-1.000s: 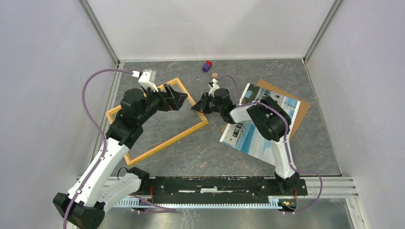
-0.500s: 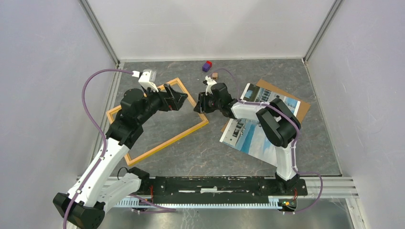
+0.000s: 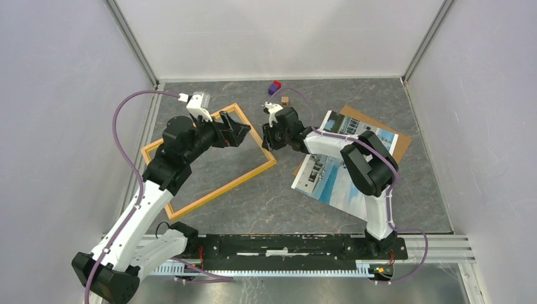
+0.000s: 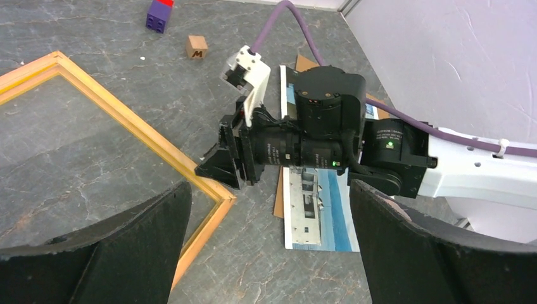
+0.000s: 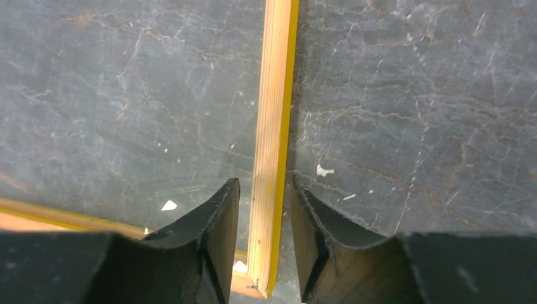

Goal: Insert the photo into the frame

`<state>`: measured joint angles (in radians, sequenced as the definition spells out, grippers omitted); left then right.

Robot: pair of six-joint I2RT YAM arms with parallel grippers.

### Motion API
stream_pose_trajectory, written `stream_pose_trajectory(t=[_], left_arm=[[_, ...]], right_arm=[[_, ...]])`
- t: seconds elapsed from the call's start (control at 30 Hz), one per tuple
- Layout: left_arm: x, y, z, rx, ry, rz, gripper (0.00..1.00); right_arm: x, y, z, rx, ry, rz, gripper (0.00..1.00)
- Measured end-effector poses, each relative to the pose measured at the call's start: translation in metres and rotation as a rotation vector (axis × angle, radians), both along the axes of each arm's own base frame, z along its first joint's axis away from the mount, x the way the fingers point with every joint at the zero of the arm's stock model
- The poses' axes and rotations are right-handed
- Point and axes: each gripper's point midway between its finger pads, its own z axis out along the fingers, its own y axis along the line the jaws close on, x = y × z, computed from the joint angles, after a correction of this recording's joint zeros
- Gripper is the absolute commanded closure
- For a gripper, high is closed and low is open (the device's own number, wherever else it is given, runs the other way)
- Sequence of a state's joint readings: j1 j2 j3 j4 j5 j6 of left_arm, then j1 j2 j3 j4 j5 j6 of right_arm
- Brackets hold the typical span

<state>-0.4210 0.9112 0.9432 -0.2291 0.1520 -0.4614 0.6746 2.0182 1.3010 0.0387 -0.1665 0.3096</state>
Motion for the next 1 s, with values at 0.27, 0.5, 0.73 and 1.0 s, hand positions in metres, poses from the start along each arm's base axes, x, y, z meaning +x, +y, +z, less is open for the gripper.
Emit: stream_pose_trajectory(t=[0.27,0.5,0.73,1.0], left_arm=[[0.002,-0.004,-0.007,-0.008,0.032,-0.012,0.0],[0.003,-0.005,-0.008,-0.01,0.039,-0.011,0.0],[0.002,-0.006,-0.008,-0.012,0.041,-0.019,0.0],[0.002,-0.006,-0.009,-0.014,0.043,-0.024,0.0]], right_arm=[[0.007,0.004,-0.012,-0.071,-0.022,0.019,0.73],[0.01,0.009,-0.012,-0.095,-0.039,0.036,0.78],[0.009,0.013,-0.013,-0.098,-0.035,0.055,0.69],[-0.001,0.009,-0.026,-0.159,-0.009,0.093,0.67]])
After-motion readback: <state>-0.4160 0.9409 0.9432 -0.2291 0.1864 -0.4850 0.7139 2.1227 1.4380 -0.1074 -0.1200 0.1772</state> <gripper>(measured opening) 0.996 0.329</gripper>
